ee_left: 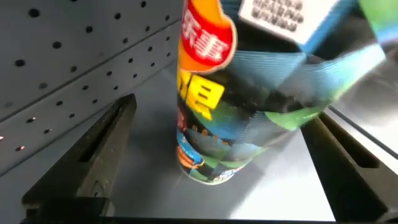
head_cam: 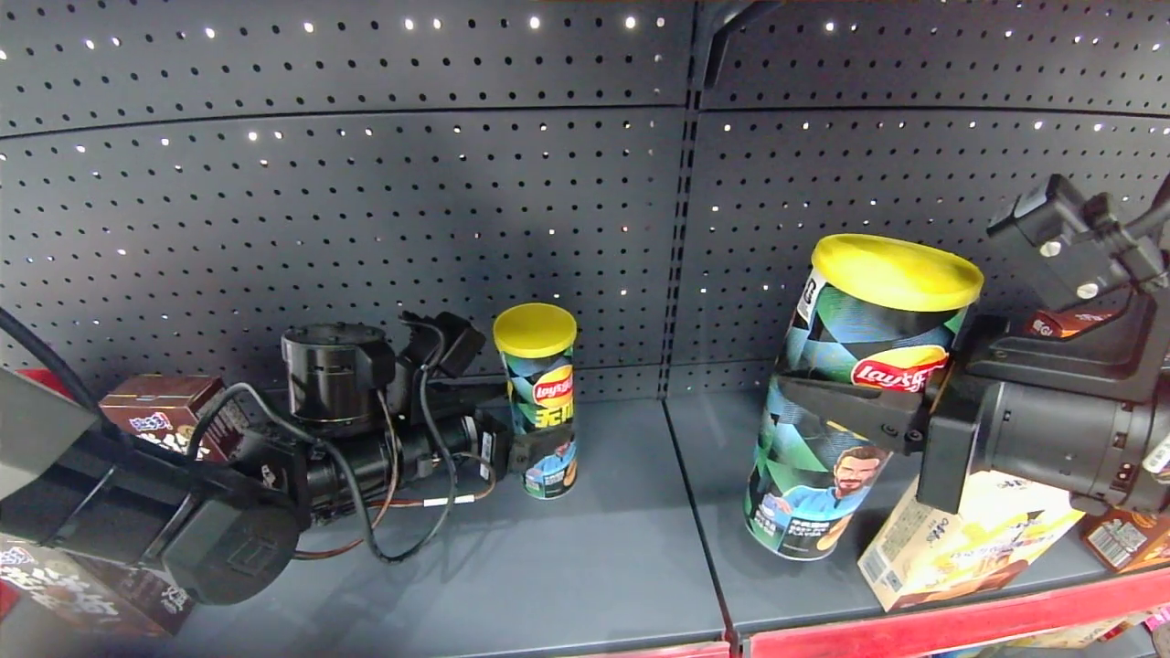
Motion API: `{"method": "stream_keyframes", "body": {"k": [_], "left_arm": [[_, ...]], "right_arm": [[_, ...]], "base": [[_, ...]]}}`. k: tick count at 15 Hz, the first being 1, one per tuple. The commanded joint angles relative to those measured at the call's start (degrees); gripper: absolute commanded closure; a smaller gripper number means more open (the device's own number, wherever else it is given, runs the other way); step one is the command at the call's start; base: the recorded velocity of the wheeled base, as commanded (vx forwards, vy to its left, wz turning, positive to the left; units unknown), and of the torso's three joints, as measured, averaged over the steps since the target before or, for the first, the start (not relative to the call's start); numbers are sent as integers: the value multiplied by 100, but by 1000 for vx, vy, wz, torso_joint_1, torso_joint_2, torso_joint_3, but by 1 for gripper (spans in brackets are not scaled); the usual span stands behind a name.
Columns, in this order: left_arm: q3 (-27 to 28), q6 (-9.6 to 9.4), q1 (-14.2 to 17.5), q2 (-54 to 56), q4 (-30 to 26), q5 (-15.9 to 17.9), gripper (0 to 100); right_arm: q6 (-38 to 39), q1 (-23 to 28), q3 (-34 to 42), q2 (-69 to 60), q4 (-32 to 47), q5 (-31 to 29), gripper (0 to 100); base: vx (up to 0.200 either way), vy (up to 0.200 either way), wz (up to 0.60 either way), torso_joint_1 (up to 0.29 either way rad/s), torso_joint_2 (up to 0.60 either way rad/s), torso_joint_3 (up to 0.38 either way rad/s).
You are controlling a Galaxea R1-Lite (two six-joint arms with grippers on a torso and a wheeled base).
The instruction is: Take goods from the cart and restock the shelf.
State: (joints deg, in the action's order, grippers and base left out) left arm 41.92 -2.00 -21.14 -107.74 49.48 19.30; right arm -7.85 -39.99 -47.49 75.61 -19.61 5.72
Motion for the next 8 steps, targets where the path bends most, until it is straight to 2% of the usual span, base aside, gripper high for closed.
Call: {"method": "stream_keyframes", "body": {"k": [1, 8], "left_arm": [[62, 7, -110, -28, 0, -14, 0], [325, 42, -119, -239, -9, -242, 0]], "right_arm": [[-6, 26, 12, 24, 2, 0, 100], [-6, 70, 12, 33, -7, 8, 100]], "base": [[0, 0, 0, 0, 0, 0], [0, 0, 0, 0, 0, 0]]}}
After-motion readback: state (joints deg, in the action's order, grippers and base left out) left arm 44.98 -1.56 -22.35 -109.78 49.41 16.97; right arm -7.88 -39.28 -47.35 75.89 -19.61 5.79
